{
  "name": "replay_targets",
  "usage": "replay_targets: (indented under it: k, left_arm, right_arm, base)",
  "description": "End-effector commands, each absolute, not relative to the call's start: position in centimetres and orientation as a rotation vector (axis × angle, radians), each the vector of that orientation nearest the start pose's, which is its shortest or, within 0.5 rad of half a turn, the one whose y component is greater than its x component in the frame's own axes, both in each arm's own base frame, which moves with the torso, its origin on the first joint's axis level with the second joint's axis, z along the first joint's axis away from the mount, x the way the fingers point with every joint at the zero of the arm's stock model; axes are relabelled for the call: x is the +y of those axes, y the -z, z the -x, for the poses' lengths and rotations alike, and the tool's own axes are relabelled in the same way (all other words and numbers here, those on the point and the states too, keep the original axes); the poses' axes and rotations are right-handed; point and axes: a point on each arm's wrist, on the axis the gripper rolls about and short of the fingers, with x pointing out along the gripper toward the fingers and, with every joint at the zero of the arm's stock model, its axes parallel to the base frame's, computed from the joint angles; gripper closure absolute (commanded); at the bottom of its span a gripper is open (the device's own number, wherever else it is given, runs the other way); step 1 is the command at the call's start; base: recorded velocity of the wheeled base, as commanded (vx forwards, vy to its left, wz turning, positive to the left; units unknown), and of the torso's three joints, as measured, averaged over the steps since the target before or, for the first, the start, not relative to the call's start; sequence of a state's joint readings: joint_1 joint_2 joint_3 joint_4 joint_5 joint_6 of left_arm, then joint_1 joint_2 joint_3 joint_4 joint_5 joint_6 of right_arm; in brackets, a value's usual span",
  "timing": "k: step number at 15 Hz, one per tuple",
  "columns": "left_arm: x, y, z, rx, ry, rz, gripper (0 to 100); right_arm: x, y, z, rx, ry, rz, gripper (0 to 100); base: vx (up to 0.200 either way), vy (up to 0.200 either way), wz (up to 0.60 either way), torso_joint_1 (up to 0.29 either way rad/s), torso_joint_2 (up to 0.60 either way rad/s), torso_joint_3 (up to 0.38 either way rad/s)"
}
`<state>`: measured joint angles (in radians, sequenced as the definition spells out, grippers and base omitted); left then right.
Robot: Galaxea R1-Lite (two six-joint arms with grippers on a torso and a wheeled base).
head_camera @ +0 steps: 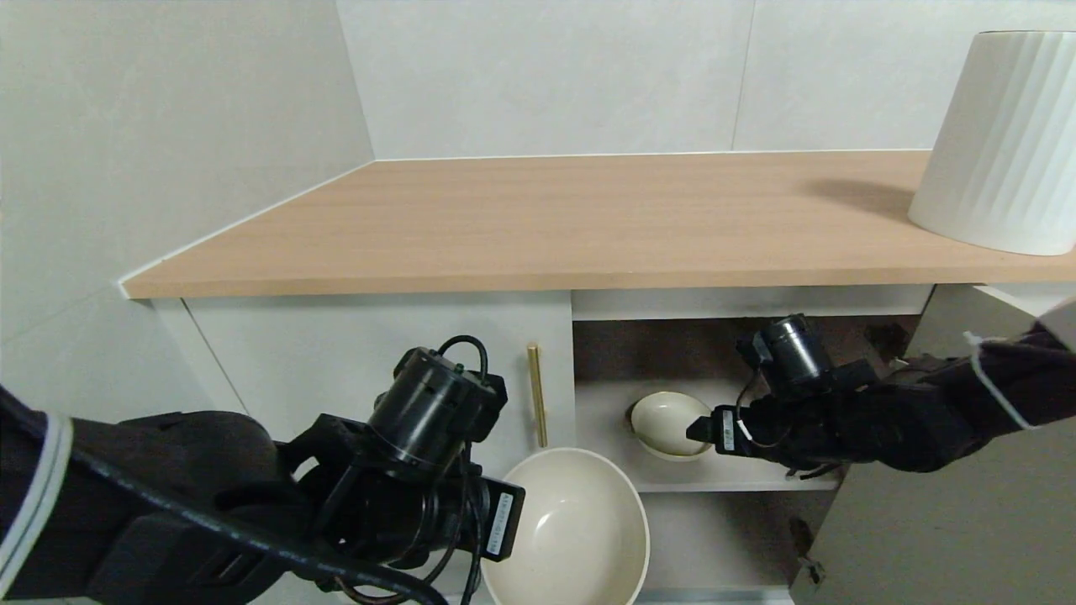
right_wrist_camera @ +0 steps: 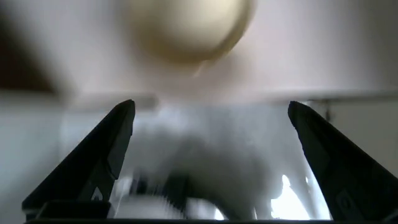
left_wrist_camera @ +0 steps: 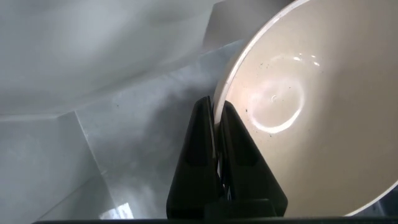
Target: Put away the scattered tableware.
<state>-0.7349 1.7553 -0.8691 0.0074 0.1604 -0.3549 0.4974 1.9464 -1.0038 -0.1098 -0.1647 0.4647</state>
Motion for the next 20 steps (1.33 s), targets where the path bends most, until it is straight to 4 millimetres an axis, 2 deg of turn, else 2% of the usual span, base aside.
replay_targets:
  k: [1, 2, 3, 5, 6, 11, 14, 16, 17, 20]
  left_arm:
    - [-20.1, -11.4, -22.0, 0.926, 0.377, -0.089, 100]
    - [-20.4, -11.1, -22.0, 0.932, 0.376, -0.098, 100]
    - [-20.5, -11.0, -21.9, 0.935, 0.384, -0.102, 100]
    - [-20.7, -11.0, -21.7, 0.936, 0.389, -0.107, 100]
    - [-20.7, -11.0, -21.7, 0.934, 0.391, -0.107, 100]
    - [-21.2, -11.5, -21.3, 0.923, 0.407, -0.094, 100]
    - [-21.2, -11.5, -21.3, 0.922, 0.408, -0.093, 100]
    - [-21.2, -11.5, -21.3, 0.925, 0.407, -0.094, 100]
    - [-21.2, -11.4, -21.3, 0.926, 0.407, -0.095, 100]
    - [-21.3, -11.3, -21.3, 0.930, 0.406, -0.097, 100]
  right_arm:
    - [16.0, -17.3, -24.7, 0.776, -0.303, -0.170, 0]
    - [16.1, -19.1, -22.4, 0.789, -0.405, -0.170, 0]
    - [16.4, -19.7, -20.9, 0.812, -0.470, -0.160, 0]
    - [17.4, -19.6, -19.4, 0.857, -0.531, -0.118, 0]
    - [18.0, -18.9, -19.0, 0.889, -0.557, -0.072, 0]
    - [21.3, -14.0, -19.8, 1.032, -0.538, 0.054, 0]
    - [22.3, -12.1, -20.8, 1.038, -0.499, 0.081, 0]
    - [22.7, -11.7, -21.0, 1.025, -0.498, 0.072, 0]
    - [22.8, -11.7, -21.1, 1.022, -0.499, 0.071, 100]
    - [22.7, -12.0, -21.0, 1.013, -0.501, 0.064, 100]
  base:
    - [0.000, 0.000, 0.00, 0.000, 0.00, 0.000]
    - [0.000, 0.000, 0.00, 0.000, 0.00, 0.000]
    - [0.000, 0.000, 0.00, 0.000, 0.00, 0.000]
    - [0.000, 0.000, 0.00, 0.000, 0.00, 0.000]
    - [0.000, 0.000, 0.00, 0.000, 0.00, 0.000]
    - [0.000, 0.000, 0.00, 0.000, 0.00, 0.000]
    - [0.000, 0.000, 0.00, 0.000, 0.00, 0.000]
    - [0.000, 0.000, 0.00, 0.000, 0.00, 0.000]
    - [0.000, 0.000, 0.00, 0.000, 0.00, 0.000]
    - [0.000, 0.000, 0.00, 0.000, 0.00, 0.000]
